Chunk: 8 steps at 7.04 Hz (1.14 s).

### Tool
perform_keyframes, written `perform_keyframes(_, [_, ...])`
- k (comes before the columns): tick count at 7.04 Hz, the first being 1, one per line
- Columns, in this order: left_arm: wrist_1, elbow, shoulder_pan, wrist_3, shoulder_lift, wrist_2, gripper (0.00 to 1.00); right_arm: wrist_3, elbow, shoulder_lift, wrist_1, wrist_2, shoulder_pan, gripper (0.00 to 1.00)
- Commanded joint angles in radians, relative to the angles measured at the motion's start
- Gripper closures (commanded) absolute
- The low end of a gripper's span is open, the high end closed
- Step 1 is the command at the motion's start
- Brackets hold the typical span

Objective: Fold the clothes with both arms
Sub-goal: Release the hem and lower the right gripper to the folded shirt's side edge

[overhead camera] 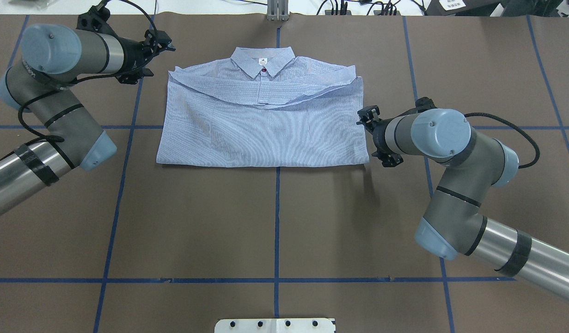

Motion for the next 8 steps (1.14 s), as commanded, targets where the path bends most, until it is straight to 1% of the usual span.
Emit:
perform_keyframes(1, [0.002, -0.004, 0.000, 0.001, 0.001, 0.001, 0.04, 0.000, -0.004, -0.011, 0.000, -0.004, -0.033, 0.08])
perform_keyframes(2, [0.002, -0.004, 0.000, 0.001, 0.001, 0.001, 0.04, 0.000, -0.008, -0.011, 0.000, -0.013, -0.046, 0.08])
perform_keyframes(3, [0.003, -0.002, 0.000, 0.001, 0.001, 0.001, 0.04, 0.000, -0.009, -0.009, 0.002, -0.020, -0.051, 0.22])
perform_keyframes(4, [0.003, -0.002, 0.000, 0.001, 0.001, 0.003, 0.04, 0.000, -0.011, -0.009, 0.002, -0.020, -0.051, 0.47])
perform_keyframes(5, [0.003, -0.002, 0.000, 0.001, 0.001, 0.003, 0.04, 0.000, -0.011, -0.011, 0.002, -0.020, -0.051, 0.74])
perform_keyframes(6, [0.003, -0.002, 0.000, 0.001, 0.001, 0.003, 0.04, 0.002, -0.011, -0.011, 0.002, -0.020, -0.053, 1.00])
perform_keyframes(8, [0.003, -0.002, 0.000, -0.001, 0.001, 0.000, 0.04, 0.002, 0.002, -0.015, 0.003, -0.020, -0.051, 1.00])
